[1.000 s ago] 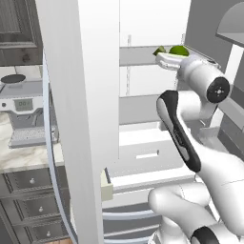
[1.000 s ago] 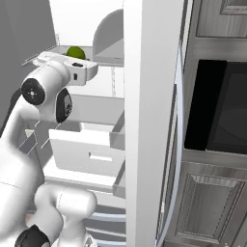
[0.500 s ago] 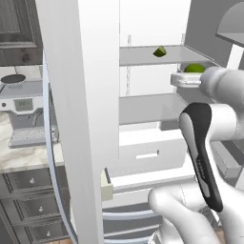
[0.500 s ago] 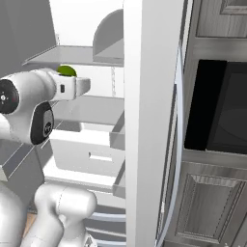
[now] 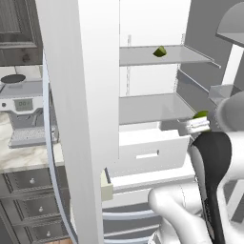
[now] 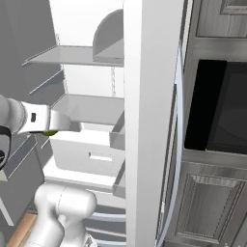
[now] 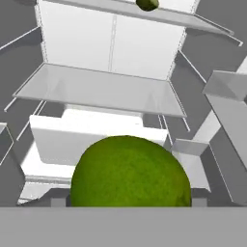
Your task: Grab the lime and lemon wedge from the fridge, place them in the blender, close the lid, and turn on the blender to create a marinade.
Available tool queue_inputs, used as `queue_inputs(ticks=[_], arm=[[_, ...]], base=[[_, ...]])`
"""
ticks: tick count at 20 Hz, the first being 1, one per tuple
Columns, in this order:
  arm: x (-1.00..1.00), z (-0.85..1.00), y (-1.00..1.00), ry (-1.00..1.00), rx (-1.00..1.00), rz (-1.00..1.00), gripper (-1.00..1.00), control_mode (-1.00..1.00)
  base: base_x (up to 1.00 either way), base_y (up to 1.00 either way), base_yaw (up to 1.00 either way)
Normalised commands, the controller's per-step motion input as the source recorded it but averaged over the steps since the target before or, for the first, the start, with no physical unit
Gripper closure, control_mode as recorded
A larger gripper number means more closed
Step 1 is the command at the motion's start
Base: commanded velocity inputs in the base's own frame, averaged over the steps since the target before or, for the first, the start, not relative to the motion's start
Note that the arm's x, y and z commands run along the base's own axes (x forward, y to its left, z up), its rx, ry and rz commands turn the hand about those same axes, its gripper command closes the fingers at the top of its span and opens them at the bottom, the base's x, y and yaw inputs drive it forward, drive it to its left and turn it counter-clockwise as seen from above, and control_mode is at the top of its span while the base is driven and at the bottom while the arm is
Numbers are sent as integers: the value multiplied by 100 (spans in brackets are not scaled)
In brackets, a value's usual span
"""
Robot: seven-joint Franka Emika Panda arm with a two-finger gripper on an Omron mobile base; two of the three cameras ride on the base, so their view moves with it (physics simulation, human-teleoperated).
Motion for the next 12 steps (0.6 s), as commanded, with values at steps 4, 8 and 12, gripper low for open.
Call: queue_inputs(ticks=[4,8,12], arm=[[-75,-86,6,2,9,0,100,-100],[-44,-8,0,-35,16,0,100,-100],[-10,0,0,-7,5,1,100,-100]], base=[[0,0,0],[0,0,0],[0,0,0]])
